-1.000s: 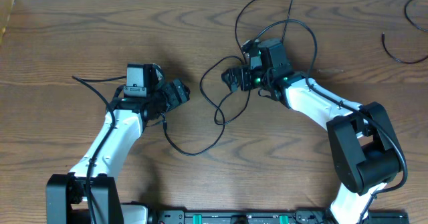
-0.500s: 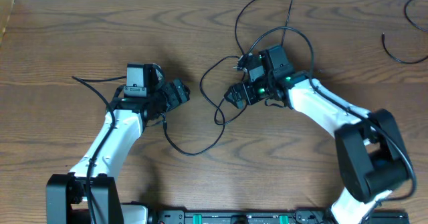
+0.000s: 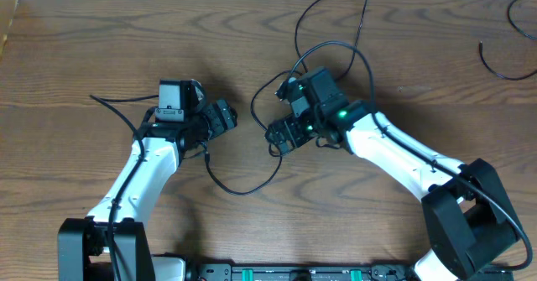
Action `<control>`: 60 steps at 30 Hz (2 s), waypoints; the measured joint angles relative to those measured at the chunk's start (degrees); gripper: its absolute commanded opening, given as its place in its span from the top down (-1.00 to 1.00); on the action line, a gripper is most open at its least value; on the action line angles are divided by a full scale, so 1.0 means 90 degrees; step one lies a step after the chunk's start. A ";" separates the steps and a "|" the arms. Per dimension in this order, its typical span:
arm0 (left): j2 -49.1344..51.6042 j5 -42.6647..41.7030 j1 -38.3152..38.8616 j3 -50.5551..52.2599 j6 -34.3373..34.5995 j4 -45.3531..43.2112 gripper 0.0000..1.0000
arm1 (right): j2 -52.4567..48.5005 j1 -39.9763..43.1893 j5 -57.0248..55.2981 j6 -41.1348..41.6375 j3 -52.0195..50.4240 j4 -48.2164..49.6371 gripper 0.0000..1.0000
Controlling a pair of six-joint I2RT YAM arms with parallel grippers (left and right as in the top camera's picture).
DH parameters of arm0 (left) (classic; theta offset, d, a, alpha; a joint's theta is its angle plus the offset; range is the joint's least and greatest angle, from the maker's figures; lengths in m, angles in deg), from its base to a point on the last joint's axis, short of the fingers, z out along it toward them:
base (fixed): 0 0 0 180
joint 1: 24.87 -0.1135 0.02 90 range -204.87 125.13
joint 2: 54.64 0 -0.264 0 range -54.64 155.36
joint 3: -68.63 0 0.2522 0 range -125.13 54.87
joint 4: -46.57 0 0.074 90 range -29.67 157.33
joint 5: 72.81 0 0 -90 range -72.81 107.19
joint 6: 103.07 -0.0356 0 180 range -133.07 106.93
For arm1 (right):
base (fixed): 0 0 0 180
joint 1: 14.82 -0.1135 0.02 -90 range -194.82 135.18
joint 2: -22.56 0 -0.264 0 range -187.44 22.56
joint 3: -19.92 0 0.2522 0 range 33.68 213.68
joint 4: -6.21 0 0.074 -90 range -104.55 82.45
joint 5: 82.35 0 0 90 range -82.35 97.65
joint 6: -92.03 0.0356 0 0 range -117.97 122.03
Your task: Untangle cables
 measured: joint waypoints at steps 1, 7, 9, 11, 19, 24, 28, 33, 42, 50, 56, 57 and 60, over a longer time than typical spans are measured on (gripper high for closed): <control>-0.0027 0.0012 0.0000 0.0000 -0.0117 0.0002 -0.81 | 0.0000 -0.0046 -0.0066 0.0044 0.0000 -0.0017 -0.99; -0.1005 0.0068 0.0000 0.0000 -0.1127 0.0027 -0.82 | 0.0000 -0.0109 -0.0410 0.0172 0.0000 -0.0328 -0.99; -0.1566 0.0202 0.0000 0.0000 -0.1576 0.0034 -0.82 | 0.0000 -0.0107 -0.0512 0.0199 0.0000 -0.0401 -0.99; -0.2067 0.0379 0.0000 0.0000 -0.1945 0.0051 -0.82 | 0.0000 -0.0109 -0.0588 0.0211 0.0000 -0.0420 -0.98; -0.3009 0.0770 0.0000 0.0000 -0.2501 0.0095 -0.81 | 0.0000 -0.0175 -0.0707 0.0182 0.0000 -0.0406 -0.99; -0.3009 0.0848 0.0000 0.0000 -0.2608 0.0102 -0.82 | -0.0005 -0.0432 -0.0770 0.0090 0.0000 -0.0136 -0.98; -0.2973 0.0865 0.0000 0.0000 -0.2618 0.0100 -0.82 | -0.0068 -0.0653 -0.0889 0.0039 0.0000 -0.0046 -0.91; -0.2849 0.0865 0.0000 0.0000 -0.2618 0.0102 -0.82 | -0.0554 -0.0850 -0.1353 0.0010 0.0005 -0.0044 -0.76; -0.2790 0.0865 0.0000 0.0000 -0.2620 0.0104 -0.81 | -0.1090 -0.0869 -0.1727 -0.0017 0.0015 0.0289 -0.75; -0.2790 0.0865 0.0000 0.0000 -0.2620 0.0104 -0.82 | -0.1450 -0.0869 -0.2001 -0.0117 0.0321 0.0534 -0.54; -0.2790 0.0865 0.0000 0.0000 -0.2628 0.0107 -0.81 | -0.1515 -0.0857 -0.2251 -0.0134 0.0362 0.0578 0.45; -0.2790 0.0865 0.0000 0.0000 -0.2635 0.0104 -0.81 | -0.1520 -0.0850 -0.2288 -0.0170 0.0362 0.0590 0.65; -0.2788 0.0867 0.0000 0.0000 -0.2635 0.0104 -0.81 | -0.1525 -0.0845 -0.2322 -0.0097 0.0372 0.0583 0.96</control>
